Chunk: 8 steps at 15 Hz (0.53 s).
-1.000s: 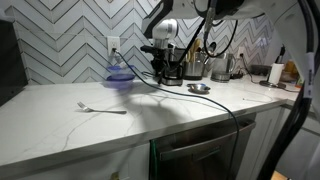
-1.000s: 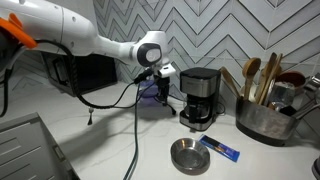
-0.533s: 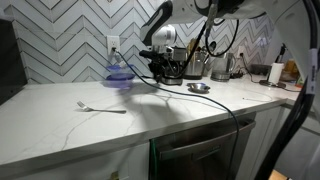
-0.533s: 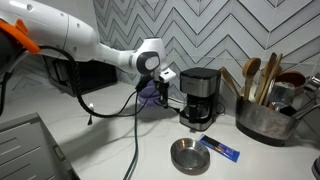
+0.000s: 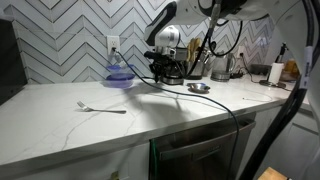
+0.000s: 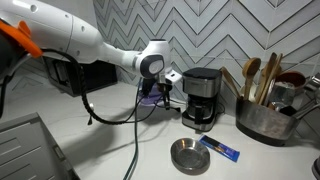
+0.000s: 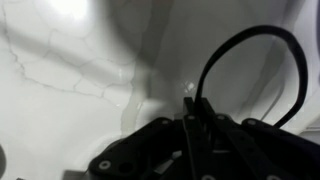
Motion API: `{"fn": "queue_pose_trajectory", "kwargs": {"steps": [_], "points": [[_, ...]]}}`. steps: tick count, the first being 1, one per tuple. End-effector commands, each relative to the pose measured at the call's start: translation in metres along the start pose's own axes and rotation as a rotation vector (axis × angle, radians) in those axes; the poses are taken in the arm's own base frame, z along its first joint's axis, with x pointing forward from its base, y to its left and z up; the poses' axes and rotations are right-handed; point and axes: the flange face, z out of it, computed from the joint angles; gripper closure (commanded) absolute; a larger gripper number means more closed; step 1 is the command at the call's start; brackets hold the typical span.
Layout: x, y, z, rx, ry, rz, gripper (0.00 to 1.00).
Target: Move the coffee maker cord to the left
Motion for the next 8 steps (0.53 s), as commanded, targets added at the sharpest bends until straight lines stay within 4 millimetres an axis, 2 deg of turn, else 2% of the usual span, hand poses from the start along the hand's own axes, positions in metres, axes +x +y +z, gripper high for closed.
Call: {"fn": "queue_pose_trajectory", "kwargs": {"steps": [1,8], "points": [[0.009,0.003,0.015,0.039,-0.022,-0.077,0.98],[0.005,-0.017,0.03,0.028,0.067,-0.116,0.98]]}}
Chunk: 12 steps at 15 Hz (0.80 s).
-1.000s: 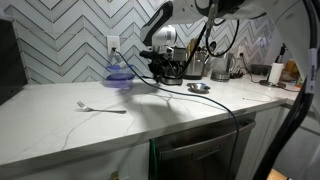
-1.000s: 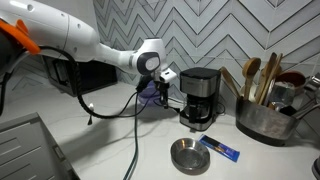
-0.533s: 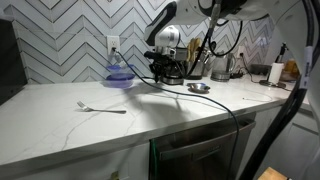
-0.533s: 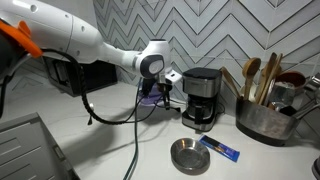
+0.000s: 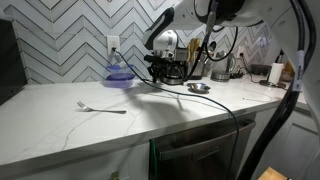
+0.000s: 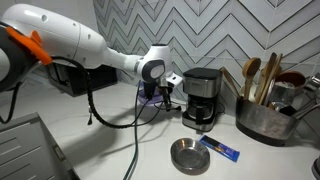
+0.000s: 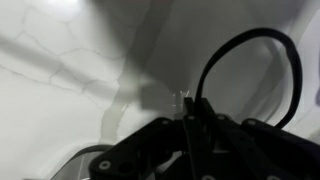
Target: Move the coffee maker cord to the left
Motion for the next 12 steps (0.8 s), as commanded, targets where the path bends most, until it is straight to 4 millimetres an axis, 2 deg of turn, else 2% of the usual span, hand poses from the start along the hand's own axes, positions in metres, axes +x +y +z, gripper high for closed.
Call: {"fn": "queue_pose_trajectory", "kwargs": {"steps": [1,3,7,10,12], "points": [[0.005,-0.01,0.011,0.013,0.079,-0.016,0.98],[0.006,-0.017,0.014,0.027,0.126,-0.033,0.66],[-0.001,-0.035,0.015,0.047,0.182,-0.075,0.37],[-0.014,-0.047,0.0,0.025,0.188,-0.113,0.15],[-0.024,-0.047,-0.013,-0.035,0.155,-0.124,0.01]]}}
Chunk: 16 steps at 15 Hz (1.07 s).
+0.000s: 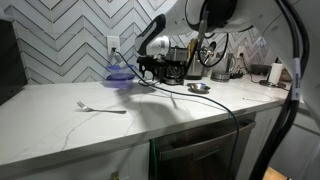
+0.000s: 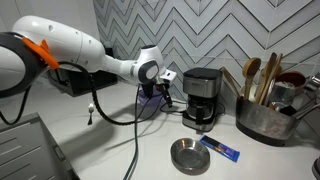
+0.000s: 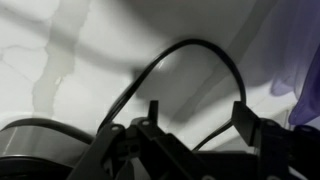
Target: Move the coffee maker cord to the left
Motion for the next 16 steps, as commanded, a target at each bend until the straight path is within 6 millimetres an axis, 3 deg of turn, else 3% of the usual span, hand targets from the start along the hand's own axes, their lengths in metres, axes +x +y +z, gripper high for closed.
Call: {"fn": "queue_pose_trajectory", "kwargs": {"steps": [1,8,12,16], "points": [[-0.01,0.0,-0.025,-0.118,-0.028,-0.022,0.0],[-0.027,0.022,-0.081,-0.318,-0.218,-0.2,0.0],[-0.043,0.04,-0.127,-0.353,-0.362,-0.365,0.0],[-0.053,0.072,-0.179,-0.348,-0.439,-0.537,0.0]]}}
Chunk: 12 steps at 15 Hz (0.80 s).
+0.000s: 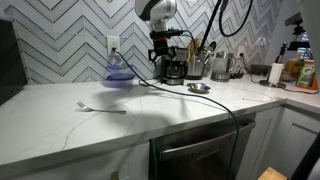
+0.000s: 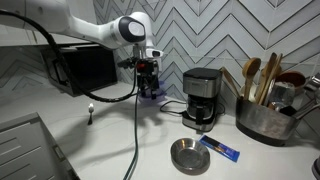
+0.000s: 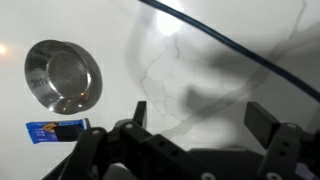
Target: Move the coffee maker cord to the left
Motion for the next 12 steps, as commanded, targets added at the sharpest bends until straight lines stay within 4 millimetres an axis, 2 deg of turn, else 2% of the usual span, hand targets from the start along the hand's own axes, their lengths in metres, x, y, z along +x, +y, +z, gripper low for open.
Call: {"fn": "queue_pose_trajectory", "kwargs": {"steps": [1,4,9,10,12], "points": [[-0.047,0.038,-0.021,-0.031,-0.028,-0.15,0.0],[-0.073,0.072,-0.039,-0.015,-0.012,-0.237,0.0],[-0.109,0.12,-0.055,0.056,0.04,-0.321,0.0],[-0.085,0.107,-0.059,0.026,0.014,-0.279,0.0],[-0.097,0.12,-0.063,0.036,0.024,-0.297,0.0]]}}
